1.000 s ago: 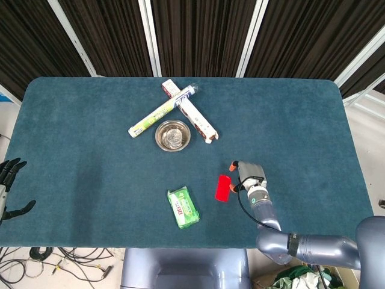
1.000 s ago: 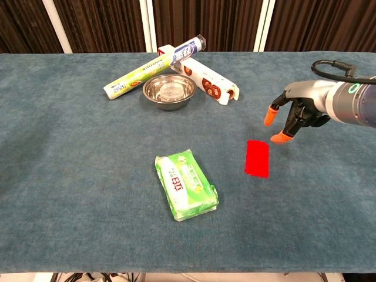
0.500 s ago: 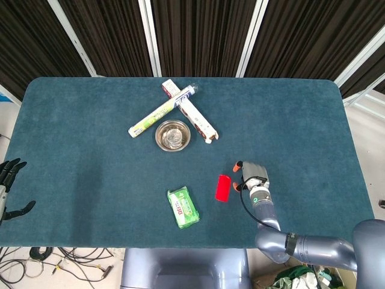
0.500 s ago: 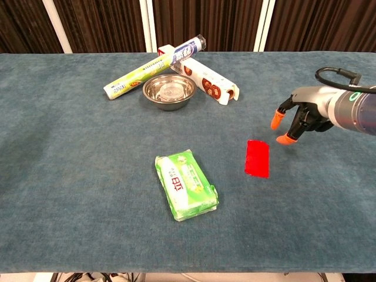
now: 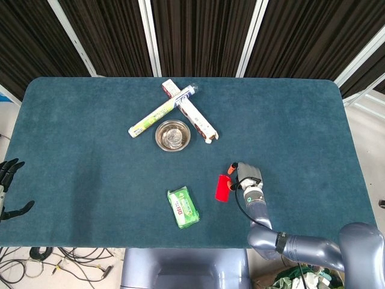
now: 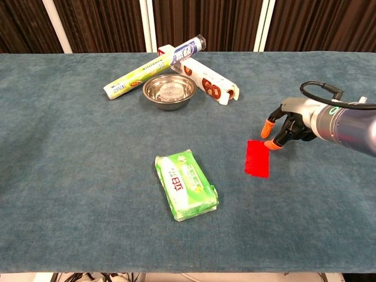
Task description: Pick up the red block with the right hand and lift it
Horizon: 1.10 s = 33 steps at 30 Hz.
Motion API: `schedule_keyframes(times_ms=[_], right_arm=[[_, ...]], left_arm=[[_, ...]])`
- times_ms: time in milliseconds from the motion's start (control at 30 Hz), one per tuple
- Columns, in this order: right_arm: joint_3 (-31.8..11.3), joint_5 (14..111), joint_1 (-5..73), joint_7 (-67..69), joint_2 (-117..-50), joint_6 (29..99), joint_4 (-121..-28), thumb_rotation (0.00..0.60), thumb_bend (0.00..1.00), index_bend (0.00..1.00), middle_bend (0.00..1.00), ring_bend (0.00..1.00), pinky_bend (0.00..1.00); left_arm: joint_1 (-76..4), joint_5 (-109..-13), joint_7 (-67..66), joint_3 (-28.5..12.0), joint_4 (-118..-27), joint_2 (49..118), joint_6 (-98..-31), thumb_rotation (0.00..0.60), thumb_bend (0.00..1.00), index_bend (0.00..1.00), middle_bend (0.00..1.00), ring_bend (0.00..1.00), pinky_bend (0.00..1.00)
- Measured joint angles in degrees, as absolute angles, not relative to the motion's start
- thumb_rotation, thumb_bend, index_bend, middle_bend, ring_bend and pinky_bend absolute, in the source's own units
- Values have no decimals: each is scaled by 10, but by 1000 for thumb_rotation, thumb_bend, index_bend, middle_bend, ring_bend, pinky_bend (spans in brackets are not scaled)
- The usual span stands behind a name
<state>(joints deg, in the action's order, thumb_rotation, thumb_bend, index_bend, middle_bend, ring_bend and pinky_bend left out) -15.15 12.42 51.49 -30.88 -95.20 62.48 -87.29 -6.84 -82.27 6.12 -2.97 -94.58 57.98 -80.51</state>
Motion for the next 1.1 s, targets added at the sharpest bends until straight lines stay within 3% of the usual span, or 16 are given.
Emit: schedule_keyframes(times_ms=[1100], right_arm=[[-170, 136, 495, -327, -963, 623, -887, 600, 322, 505, 992, 1000, 1000]], left_arm=[[-68, -823, 61, -31, -946, 580, -807, 600, 203, 108, 55, 34, 3]])
